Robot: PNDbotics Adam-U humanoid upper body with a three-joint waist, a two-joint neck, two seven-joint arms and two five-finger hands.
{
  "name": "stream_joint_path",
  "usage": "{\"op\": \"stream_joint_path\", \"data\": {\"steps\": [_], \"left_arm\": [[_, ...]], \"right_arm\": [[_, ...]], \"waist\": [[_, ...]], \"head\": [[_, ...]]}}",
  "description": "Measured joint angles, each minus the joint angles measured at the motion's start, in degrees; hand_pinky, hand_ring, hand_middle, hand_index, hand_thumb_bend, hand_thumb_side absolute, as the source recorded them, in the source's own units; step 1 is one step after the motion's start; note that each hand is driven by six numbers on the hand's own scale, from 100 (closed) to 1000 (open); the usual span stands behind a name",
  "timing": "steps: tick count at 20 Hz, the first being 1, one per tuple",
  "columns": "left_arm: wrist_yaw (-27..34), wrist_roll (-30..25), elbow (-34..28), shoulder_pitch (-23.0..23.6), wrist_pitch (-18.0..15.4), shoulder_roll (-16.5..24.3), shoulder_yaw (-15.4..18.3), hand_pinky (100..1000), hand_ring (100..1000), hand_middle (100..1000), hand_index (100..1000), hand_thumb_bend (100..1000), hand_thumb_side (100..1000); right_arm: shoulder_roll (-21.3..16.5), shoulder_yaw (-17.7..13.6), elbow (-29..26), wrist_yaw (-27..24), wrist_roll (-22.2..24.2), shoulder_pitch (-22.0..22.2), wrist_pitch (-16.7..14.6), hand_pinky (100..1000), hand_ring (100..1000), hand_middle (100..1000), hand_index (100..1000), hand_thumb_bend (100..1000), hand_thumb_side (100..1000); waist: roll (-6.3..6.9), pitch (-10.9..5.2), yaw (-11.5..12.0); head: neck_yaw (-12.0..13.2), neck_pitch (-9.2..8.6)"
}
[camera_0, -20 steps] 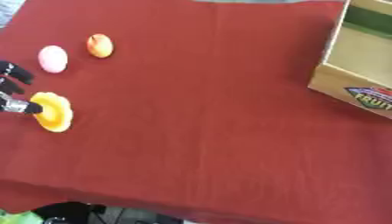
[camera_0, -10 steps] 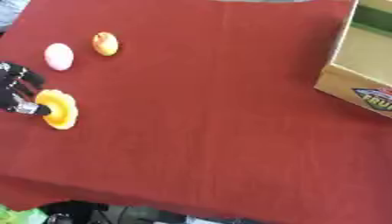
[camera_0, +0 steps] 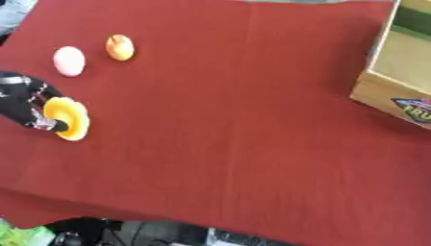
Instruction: Pick up the objects with one hand, pass them to the other hand, and then place them into the box on the other side of the table.
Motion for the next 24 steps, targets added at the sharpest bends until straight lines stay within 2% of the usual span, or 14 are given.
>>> {"op": "stream_joint_path", "data": {"steps": [4, 6, 7, 10, 12, 15, 18, 24], "left_arm": [[-0.1, -0.2, 0.2, -0.2, 0.1, -0.5, 0.0, 804, 739, 707, 762, 474, 100], [-0.1, -0.3, 0.4, -0.2, 0.2, -0.7, -0.1, 781, 710, 668, 722, 436, 100], [-0.1, -0.3, 0.4, -0.2, 0.2, -0.8, -0.1, 760, 684, 626, 677, 401, 100], [-0.1, -0.9, 0.5, -0.2, 0.2, -1.0, -0.4, 737, 645, 576, 623, 376, 100], [-0.3, -1.3, 0.7, -0.2, 0.2, -1.0, -0.4, 704, 597, 516, 551, 353, 100], [-0.5, -1.5, 0.7, -0.2, 0.3, -1.0, -0.4, 660, 542, 443, 460, 267, 100], [-0.7, -1.4, 0.7, -0.2, 0.5, -1.0, -0.4, 645, 525, 416, 433, 253, 100], [0.0, 1.0, -0.2, 0.2, 1.4, -1.0, 0.5, 622, 490, 393, 419, 292, 100]], "right_arm": [[0.0, 0.0, 0.0, 0.1, 0.0, 0.1, 0.0, 972, 1000, 732, 834, 100, 650], [0.1, 0.0, 0.0, 0.1, 0.0, 0.1, 0.0, 972, 1000, 733, 834, 100, 649], [0.1, 0.0, 0.0, 0.1, 0.0, 0.1, 0.0, 972, 1000, 733, 834, 100, 649], [0.1, 0.0, 0.0, 0.1, 0.0, 0.1, 0.0, 972, 1000, 733, 834, 100, 649], [0.1, 0.0, 0.0, 0.1, 0.0, 0.1, 0.0, 972, 1000, 733, 834, 100, 649], [0.1, 0.0, 0.0, 0.1, 0.0, 0.2, 0.0, 972, 1000, 733, 834, 100, 652], [0.1, 0.0, 0.0, 0.1, 0.0, 0.2, 0.0, 972, 1000, 732, 834, 100, 648], [0.1, -0.3, 0.0, 0.1, 0.0, 0.2, 0.0, 971, 1000, 732, 833, 100, 643]], "waist": [[0.0, 0.0, 0.0], [0.0, 0.0, 0.0], [0.0, 0.0, 0.0], [0.0, 0.0, 0.0], [0.0, 0.0, 0.0], [0.0, 0.0, 0.0], [0.0, 0.0, 0.0], [0.0, 0.0, 0.2]], "head": [[0.2, 0.0], [0.3, 0.0], [0.4, 0.0], [0.5, 0.0], [0.5, 0.0], [0.5, 0.0], [0.6, 0.0], [0.6, 0.0]]}}
